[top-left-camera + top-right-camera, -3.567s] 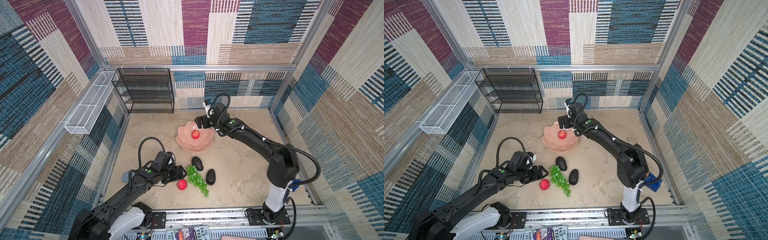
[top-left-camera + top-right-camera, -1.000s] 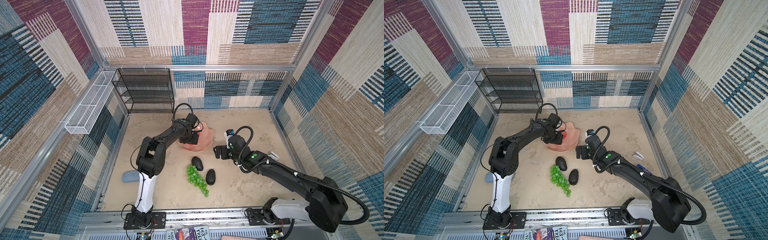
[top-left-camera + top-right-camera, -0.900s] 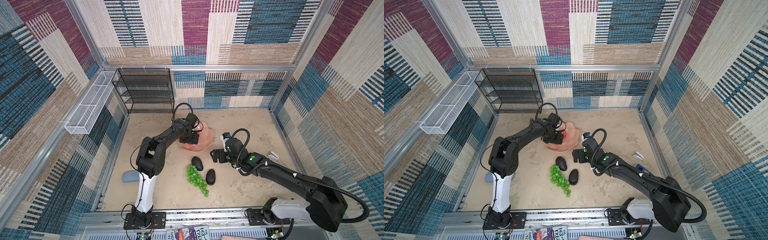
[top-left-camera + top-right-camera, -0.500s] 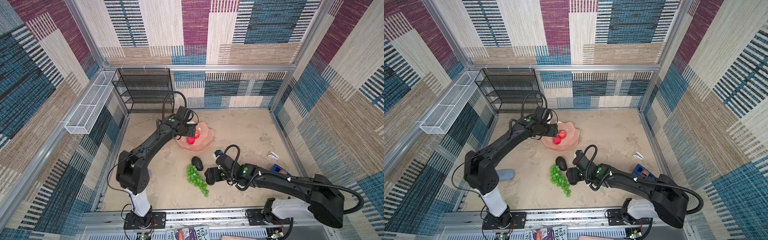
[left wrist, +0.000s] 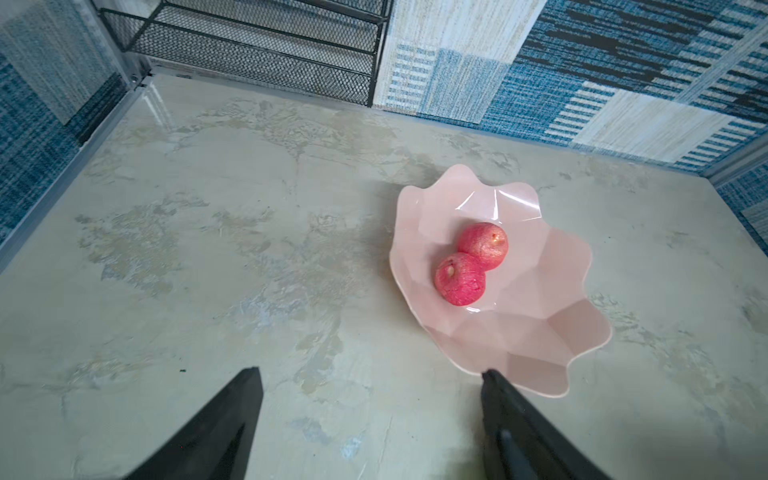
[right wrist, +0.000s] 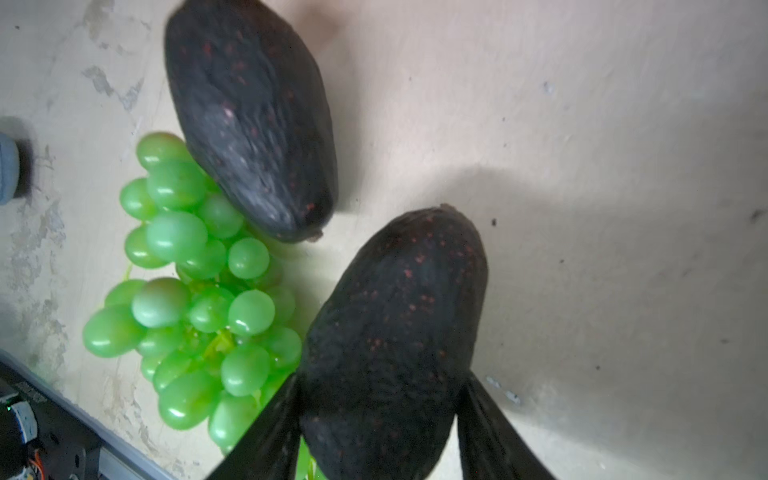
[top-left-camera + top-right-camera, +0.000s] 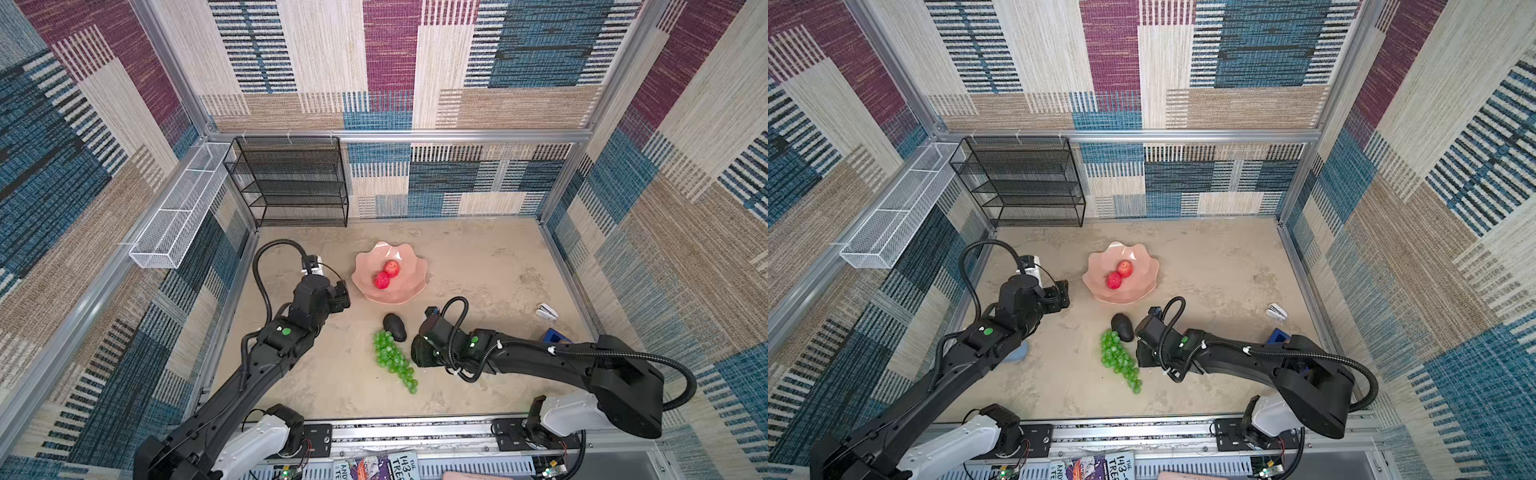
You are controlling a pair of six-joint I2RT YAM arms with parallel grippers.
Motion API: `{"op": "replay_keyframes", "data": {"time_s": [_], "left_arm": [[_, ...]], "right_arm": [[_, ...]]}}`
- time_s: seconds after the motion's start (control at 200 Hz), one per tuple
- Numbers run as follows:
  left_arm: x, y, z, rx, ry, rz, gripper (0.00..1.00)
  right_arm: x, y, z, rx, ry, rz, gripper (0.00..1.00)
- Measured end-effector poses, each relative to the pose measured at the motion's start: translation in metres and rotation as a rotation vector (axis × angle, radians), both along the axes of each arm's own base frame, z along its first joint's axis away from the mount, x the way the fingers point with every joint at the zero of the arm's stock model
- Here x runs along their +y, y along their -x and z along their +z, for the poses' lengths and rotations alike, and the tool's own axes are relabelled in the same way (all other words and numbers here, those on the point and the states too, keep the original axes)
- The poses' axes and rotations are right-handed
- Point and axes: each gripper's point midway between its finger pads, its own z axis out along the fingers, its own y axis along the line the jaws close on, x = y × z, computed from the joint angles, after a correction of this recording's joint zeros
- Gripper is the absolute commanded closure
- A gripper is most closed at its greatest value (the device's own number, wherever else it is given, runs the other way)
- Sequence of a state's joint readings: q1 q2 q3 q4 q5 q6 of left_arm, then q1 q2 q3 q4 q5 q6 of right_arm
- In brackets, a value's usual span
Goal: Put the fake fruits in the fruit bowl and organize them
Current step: 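Grasp the nearer avocado with the right gripper while the left arm draws back, then place the avocado in the pink bowl beside the apples with the right gripper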
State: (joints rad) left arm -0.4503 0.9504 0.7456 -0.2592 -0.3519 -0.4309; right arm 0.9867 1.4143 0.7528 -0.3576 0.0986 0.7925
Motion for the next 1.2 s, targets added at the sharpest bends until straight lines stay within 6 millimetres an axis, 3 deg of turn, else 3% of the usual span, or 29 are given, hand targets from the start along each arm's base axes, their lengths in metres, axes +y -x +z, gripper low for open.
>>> {"op": "replay_keyframes", "data": {"time_s": [0.165,0.331,0.466,0.606,0.786,0.912,1.197], "left_arm": [[0.017,0.018,-0.018,0.018,0.022,0.052,0.13],[0.024,0.033,-0.042,0.061,0.051,0.071,0.13],[0.024,0.039,-0.045,0.064,0.085,0.072,0.13],[0.023,0.044,-0.044,0.065,0.103,0.06,0.13],[0.025,0.048,-0.042,0.059,0.109,0.059,0.12],[0.027,0.052,-0.04,0.057,0.111,0.062,0.12],[0.029,0.055,-0.039,0.044,0.114,0.062,0.11]], "right_arm": [[0.0,-0.028,0.042,-0.111,0.001,-0.025,0.49],[-0.006,-0.086,0.096,-0.263,-0.037,-0.091,0.5],[-0.01,-0.137,0.112,-0.348,-0.024,-0.125,0.5],[0.005,-0.18,0.108,-0.384,0.001,-0.089,0.51],[0.021,-0.214,0.076,-0.357,0.037,-0.041,0.51],[0.032,-0.225,0.058,-0.329,0.037,-0.023,0.51],[0.045,-0.224,0.025,-0.252,0.005,-0.005,0.47]]}}
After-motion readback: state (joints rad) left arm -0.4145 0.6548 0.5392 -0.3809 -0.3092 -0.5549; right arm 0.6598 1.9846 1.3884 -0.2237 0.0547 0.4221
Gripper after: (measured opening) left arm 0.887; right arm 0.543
